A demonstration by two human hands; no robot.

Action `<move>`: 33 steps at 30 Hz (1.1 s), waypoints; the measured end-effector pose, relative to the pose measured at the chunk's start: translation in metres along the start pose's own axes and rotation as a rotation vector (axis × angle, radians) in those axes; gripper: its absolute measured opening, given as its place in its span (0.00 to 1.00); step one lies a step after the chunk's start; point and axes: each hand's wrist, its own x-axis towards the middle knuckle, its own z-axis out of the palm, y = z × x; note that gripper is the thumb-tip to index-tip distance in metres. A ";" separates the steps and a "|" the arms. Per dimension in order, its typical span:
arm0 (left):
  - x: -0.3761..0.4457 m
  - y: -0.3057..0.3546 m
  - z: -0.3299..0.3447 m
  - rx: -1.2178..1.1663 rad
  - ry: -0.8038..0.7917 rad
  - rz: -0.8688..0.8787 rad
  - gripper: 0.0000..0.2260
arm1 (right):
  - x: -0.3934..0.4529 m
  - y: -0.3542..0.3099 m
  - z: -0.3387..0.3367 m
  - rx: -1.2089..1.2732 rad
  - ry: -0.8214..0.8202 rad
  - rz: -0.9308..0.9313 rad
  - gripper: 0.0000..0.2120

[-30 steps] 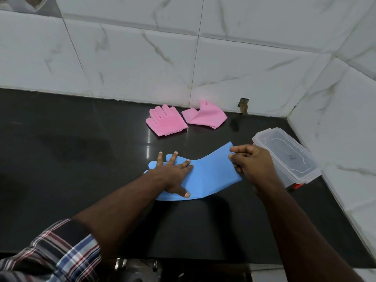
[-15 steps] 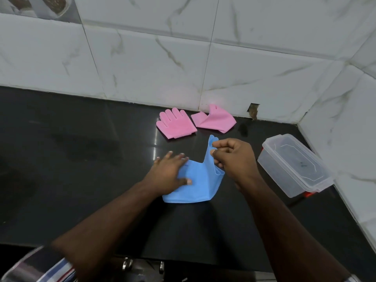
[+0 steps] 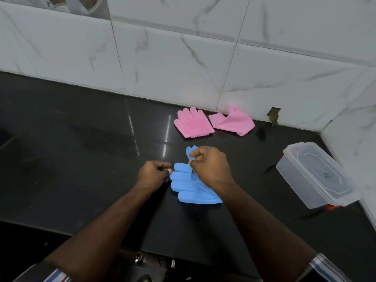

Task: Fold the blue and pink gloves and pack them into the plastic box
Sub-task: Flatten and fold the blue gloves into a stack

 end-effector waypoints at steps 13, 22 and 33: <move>-0.007 0.003 -0.001 -0.048 -0.041 0.048 0.06 | 0.004 0.011 0.059 -0.332 -0.140 -0.074 0.06; -0.014 0.010 0.002 0.047 -0.072 0.068 0.10 | -0.001 0.016 0.061 -0.297 -0.206 -0.074 0.11; -0.012 0.020 0.010 0.380 0.000 0.129 0.11 | -0.010 0.034 0.055 -0.028 -0.147 -0.097 0.13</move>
